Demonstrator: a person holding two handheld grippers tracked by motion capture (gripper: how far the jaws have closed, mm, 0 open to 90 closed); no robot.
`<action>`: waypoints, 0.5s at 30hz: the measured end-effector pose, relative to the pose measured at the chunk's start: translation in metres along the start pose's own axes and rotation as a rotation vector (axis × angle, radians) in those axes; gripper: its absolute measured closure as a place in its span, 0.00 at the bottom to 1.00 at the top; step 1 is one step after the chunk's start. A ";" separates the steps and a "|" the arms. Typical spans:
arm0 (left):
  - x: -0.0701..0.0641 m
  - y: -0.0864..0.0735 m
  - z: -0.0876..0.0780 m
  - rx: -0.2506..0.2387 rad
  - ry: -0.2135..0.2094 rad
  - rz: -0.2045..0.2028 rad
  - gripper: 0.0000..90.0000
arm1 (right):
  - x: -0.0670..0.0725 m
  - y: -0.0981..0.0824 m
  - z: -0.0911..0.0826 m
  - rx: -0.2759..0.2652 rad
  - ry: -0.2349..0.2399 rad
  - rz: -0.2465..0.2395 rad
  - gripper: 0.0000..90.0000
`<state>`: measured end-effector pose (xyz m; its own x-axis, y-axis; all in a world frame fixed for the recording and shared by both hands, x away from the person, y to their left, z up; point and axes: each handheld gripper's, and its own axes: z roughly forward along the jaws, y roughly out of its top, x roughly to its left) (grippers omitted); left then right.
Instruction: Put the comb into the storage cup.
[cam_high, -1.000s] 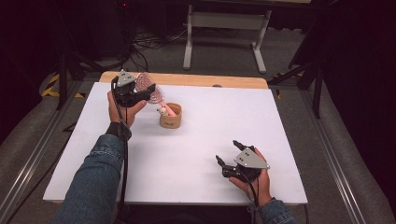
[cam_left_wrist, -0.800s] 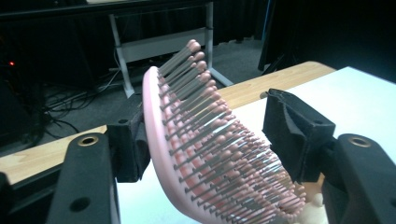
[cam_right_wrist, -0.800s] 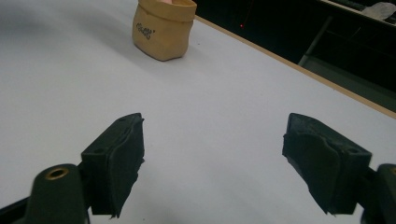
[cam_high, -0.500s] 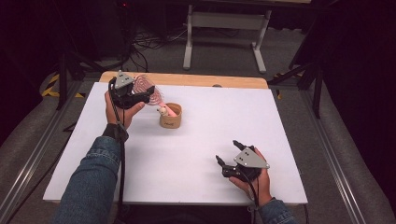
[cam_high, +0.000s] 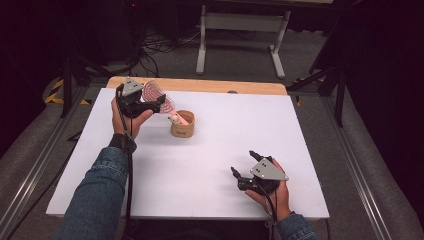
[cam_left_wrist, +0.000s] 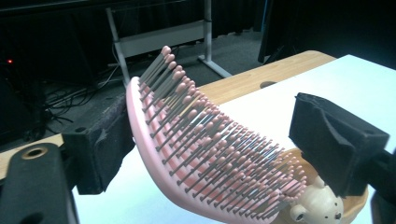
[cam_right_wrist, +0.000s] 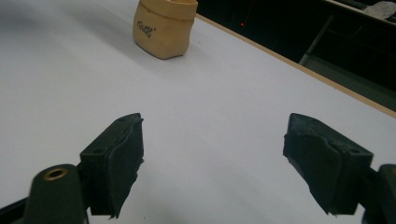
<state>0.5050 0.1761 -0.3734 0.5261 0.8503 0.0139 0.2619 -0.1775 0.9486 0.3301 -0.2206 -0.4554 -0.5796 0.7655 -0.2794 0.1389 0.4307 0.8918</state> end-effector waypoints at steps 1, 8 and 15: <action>0.000 0.000 0.000 0.003 -0.001 0.005 0.17 | 0.000 0.000 0.000 0.000 0.000 -0.001 0.23; 0.001 0.001 -0.002 -0.012 0.002 0.015 0.15 | 0.000 0.000 0.000 -0.001 0.000 0.000 0.23; -0.001 0.004 -0.006 -0.004 0.017 0.052 0.14 | 0.000 0.001 -0.001 -0.005 -0.004 -0.001 0.23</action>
<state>0.5005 0.1775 -0.3675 0.5247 0.8485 0.0690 0.2307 -0.2198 0.9479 0.3293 -0.2214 -0.4543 -0.5765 0.7671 -0.2813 0.1347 0.4288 0.8933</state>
